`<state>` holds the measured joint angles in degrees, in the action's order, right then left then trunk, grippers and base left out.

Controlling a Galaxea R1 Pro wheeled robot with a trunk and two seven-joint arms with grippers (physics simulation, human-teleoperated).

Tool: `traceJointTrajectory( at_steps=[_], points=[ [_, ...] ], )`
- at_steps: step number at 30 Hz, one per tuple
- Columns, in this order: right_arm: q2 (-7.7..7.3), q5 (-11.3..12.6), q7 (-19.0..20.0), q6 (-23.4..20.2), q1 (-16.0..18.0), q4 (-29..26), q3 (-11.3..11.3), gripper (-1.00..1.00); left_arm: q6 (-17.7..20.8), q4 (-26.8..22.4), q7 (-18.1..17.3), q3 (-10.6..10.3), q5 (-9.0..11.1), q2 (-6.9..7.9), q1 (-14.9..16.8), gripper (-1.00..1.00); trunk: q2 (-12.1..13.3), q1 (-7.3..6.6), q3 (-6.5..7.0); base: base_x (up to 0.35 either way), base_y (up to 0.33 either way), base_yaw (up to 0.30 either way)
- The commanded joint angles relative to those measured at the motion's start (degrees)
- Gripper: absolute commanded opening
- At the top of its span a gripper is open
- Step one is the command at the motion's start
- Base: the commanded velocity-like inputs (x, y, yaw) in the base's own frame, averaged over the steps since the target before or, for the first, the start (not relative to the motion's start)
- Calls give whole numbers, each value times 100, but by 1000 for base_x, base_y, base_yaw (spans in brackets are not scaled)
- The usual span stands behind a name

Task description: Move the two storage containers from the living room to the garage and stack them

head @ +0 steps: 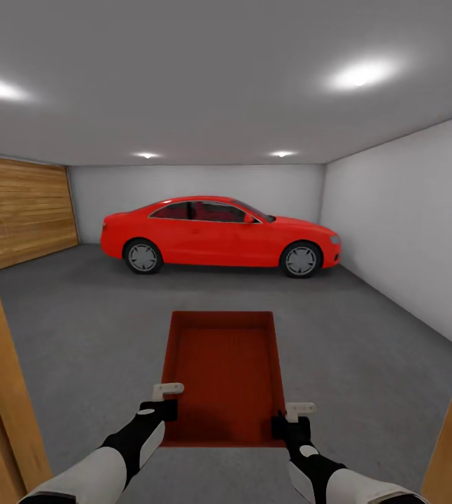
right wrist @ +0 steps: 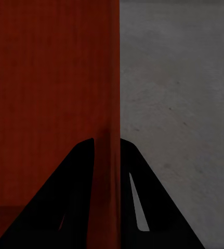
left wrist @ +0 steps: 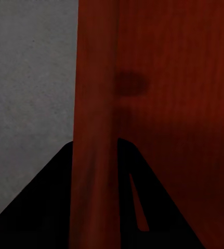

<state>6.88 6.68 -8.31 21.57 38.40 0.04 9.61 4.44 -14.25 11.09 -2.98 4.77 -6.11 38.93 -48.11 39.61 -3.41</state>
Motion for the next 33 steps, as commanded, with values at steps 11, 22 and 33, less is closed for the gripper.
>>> traceJointTrajectory(
  at_steps=[11, 22, 33],
  points=[
    [-2, 229, -48, 49, 1, 13, -161, -100, 39, -36, 69, 496, -34, 3, 9, -100, -8, 1, -9, 0, -12, 0],
    [-4, 229, -48, 49, 1, 13, -168, -100, 47, -30, 69, 491, -29, 5, 9, -100, -8, 1, -9, 202, 0, 0],
    [-7, 229, -44, 33, 1, 13, -170, -100, 72, -25, 69, 491, -30, 5, 9, -100, -8, 1, -9, 320, 0, 0]
  ],
)
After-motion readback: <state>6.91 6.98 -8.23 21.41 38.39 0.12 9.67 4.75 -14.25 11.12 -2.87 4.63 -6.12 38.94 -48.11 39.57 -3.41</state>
